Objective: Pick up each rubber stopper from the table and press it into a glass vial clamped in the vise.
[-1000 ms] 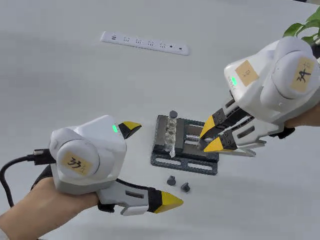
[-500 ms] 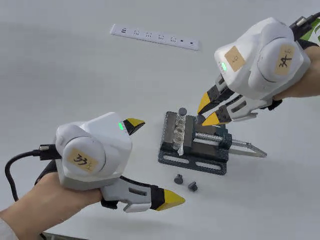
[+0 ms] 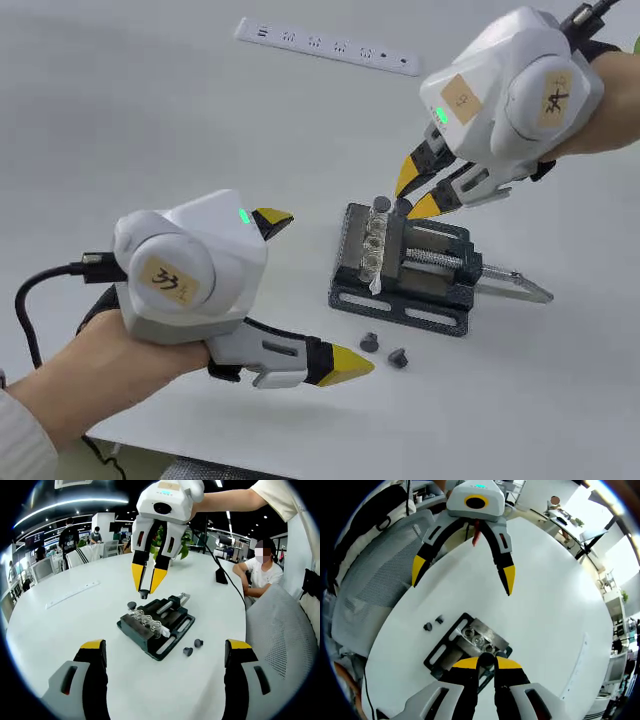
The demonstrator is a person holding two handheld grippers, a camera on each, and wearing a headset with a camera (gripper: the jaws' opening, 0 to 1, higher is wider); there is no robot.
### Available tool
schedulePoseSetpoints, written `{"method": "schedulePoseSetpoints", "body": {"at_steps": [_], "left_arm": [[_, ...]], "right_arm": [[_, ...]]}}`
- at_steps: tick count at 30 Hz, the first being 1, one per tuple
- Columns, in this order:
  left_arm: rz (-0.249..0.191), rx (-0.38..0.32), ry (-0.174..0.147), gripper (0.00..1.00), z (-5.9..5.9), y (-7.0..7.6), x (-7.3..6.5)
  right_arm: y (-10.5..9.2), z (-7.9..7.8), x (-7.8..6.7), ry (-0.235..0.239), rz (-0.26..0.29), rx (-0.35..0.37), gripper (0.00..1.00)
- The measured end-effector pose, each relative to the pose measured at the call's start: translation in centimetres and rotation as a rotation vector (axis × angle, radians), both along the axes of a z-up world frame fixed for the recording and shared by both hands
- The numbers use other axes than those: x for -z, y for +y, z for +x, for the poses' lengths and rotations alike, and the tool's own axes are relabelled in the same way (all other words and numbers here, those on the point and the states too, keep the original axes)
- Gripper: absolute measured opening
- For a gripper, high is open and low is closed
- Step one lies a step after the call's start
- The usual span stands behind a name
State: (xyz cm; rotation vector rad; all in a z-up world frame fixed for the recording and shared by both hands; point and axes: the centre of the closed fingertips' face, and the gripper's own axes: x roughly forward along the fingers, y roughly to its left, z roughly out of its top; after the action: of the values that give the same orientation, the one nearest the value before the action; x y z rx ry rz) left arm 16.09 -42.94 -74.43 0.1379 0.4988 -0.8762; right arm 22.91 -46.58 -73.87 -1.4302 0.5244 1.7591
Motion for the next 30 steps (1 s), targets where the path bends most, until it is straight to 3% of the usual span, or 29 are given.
{"method": "schedulePoseSetpoints", "body": {"at_steps": [11, 30], "left_arm": [[0.0, -0.017, 0.016, 0.97, 0.1, 0.5, 0.6], [-0.009, -0.03, 0.039, 0.96, 0.0, 0.7, 1.3]], "right_arm": [[0.9, 0.3, 1.5, 0.032, -0.021, -0.047, 0.06], [1.0, 0.5, 3.1, 0.001, -0.072, -0.119, 0.06]]}}
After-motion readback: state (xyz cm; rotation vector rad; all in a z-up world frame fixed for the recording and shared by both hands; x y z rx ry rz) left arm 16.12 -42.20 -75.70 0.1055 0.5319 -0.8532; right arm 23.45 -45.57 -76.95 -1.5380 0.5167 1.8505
